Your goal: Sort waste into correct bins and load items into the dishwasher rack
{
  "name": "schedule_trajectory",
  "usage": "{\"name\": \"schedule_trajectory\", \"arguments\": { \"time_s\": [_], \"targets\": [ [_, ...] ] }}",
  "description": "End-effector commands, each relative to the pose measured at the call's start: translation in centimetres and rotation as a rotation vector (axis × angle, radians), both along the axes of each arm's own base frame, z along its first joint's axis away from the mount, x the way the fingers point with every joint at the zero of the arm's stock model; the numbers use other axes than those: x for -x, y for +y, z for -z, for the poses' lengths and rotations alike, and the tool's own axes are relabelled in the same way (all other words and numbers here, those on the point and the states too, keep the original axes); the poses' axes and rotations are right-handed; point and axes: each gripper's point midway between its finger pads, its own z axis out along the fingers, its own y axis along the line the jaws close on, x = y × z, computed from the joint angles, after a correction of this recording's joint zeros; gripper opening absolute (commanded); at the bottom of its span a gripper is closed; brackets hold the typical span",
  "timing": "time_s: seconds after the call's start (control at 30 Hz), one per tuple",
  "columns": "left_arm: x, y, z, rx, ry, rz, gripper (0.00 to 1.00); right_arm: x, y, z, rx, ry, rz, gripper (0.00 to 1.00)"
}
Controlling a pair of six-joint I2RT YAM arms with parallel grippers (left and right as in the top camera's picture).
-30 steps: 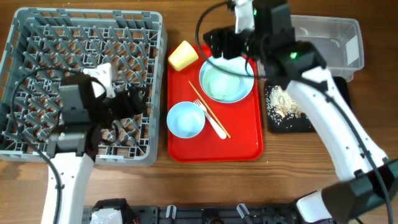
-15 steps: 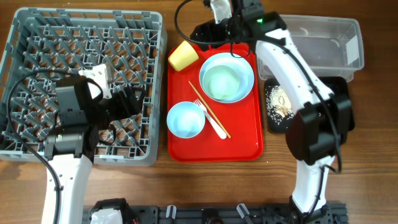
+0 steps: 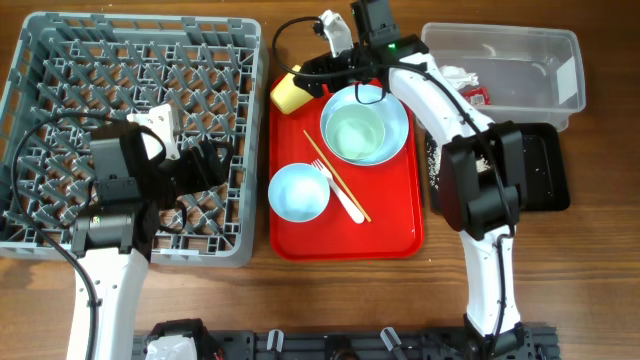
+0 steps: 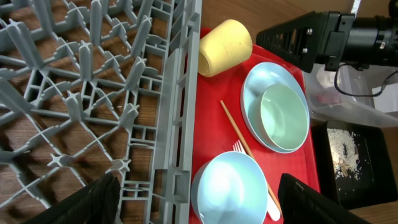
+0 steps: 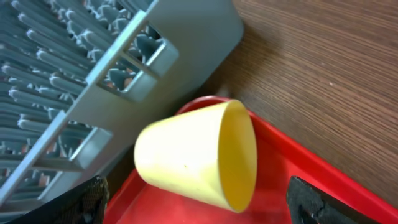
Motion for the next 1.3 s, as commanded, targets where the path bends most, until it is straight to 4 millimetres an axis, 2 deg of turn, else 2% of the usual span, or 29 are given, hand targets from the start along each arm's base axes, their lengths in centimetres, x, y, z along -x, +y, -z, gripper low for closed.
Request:
{"name": "schedule_trajectory", "arguments": {
  "time_s": [0.0, 0.1, 0.23, 0.3, 0.37, 0.5, 0.57, 0.63, 0.67, 0.7, 0.77, 0.93, 1.07, 1.2, 1.27],
  "targets": [
    [-0.2, 0.3, -0.9, -0.016, -0.029, -0.006, 0.82, 0.6, 1.3, 1.1, -0.032, 0.029, -0.042, 0.92],
    [-0.2, 0.3, -0.9, -0.016, -0.029, -0.006, 0.82, 1.1, 1.9, 2.2, -0.026, 0.054, -0.055, 0.92],
    [-0.2, 0.4, -0.9, -0.019, -0.029, -0.009, 0.82, 2.6, 3.6, 2.1, -0.044, 0.072, -0.103, 0.92],
    [-0.2, 0.4, -0.9, -0.018, -0.029, -0.009, 0.82, 3.3, 4.1, 2.0, -0.067, 0.097, -0.128, 0.85],
    [-0.2, 0.4, -0.9, -0.018, -0.029, -0.009, 0.82, 4.1, 3.9, 2.3, -0.065, 0.145, -0.124, 0.78],
    [-0.2, 0.4, -0.9, -0.018, -0.029, -0.009, 0.82, 5.1, 3.4, 2.9, -0.044, 0.224, -0.104, 0.77],
    [-0.2, 0.4, -0.9, -0.018, -0.029, -0.009, 0.83, 5.4, 3.3, 3.1, -0.040, 0.251, -0.095, 0.72],
    [-0.2, 0.4, -0.9, -0.018, -0.029, -0.009, 0.82, 5.7, 3.2, 3.2, -0.043, 0.296, -0.062, 0.68],
    [-0.2, 0.4, -0.9, -0.018, -0.029, -0.008, 0.83, 5.8, 3.1, 3.3, -0.043, 0.320, -0.043, 0.55],
    [-0.2, 0.4, -0.9, -0.018, -0.029, -0.008, 0.83, 5.8, 3.1, 3.3, -0.048, 0.348, -0.016, 0.46],
    [-0.2, 0.4, -0.9, -0.018, -0.029, -0.009, 0.83, 5.8, 3.1, 3.3, -0.063, 0.413, 0.049, 0.38],
    [-0.2, 0.4, -0.9, -0.018, -0.029, -0.008, 0.83, 5.6, 3.2, 3.7, -0.079, 0.578, 0.258, 0.43],
    [-0.2, 0.4, -0.9, -0.018, -0.029, -0.009, 0.83, 5.7, 3.5, 3.8, -0.087, 0.650, 0.342, 0.41],
    [-0.2, 0.4, -0.9, -0.018, -0.029, -0.008, 0.83, 6.0, 4.3, 4.0, -0.074, 0.652, 0.365, 0.32],
    [-0.2, 0.4, -0.9, -0.018, -0.029, -0.009, 0.83, 6.1, 4.4, 4.0, -0.074, 0.651, 0.363, 0.23]
  ]
}}
